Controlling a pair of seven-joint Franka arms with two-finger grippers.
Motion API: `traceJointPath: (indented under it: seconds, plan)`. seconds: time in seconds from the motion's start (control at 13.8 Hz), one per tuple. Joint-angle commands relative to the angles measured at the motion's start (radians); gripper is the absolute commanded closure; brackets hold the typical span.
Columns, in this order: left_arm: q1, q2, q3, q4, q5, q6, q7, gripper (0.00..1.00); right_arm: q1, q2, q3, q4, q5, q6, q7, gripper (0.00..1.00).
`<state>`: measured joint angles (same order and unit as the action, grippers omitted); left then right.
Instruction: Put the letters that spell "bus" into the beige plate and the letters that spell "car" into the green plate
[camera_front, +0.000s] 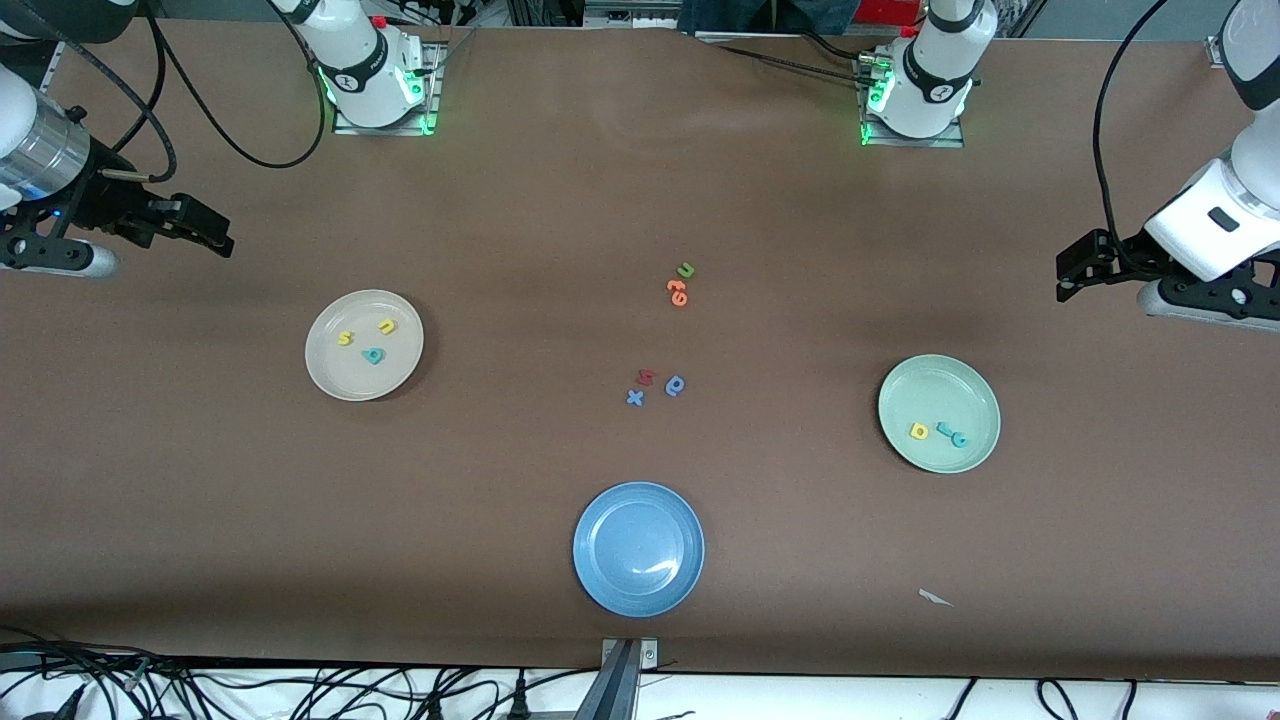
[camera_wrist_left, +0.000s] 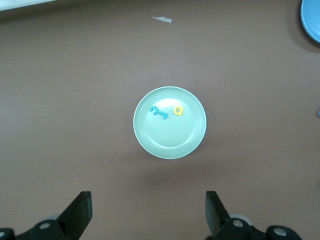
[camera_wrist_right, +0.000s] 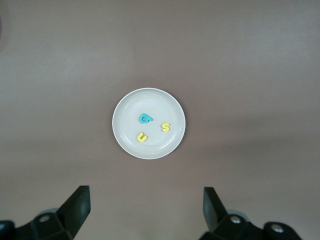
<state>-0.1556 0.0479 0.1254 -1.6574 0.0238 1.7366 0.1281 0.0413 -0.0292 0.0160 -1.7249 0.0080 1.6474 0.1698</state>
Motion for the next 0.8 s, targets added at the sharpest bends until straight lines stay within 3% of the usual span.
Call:
traceJointPath:
  seconds: [0.0,0.72]
  plan:
    - [-0.01,0.0,0.017,-0.019,-0.015,0.0,0.016,0.0,-0.009,0.011,0.001,0.024,0.021,-0.015,-0.013,0.0]
    - [-0.007,0.001,0.02,-0.019,-0.015,-0.009,0.031,0.0,-0.009,0.011,0.001,0.024,0.021,-0.014,-0.013,0.0]
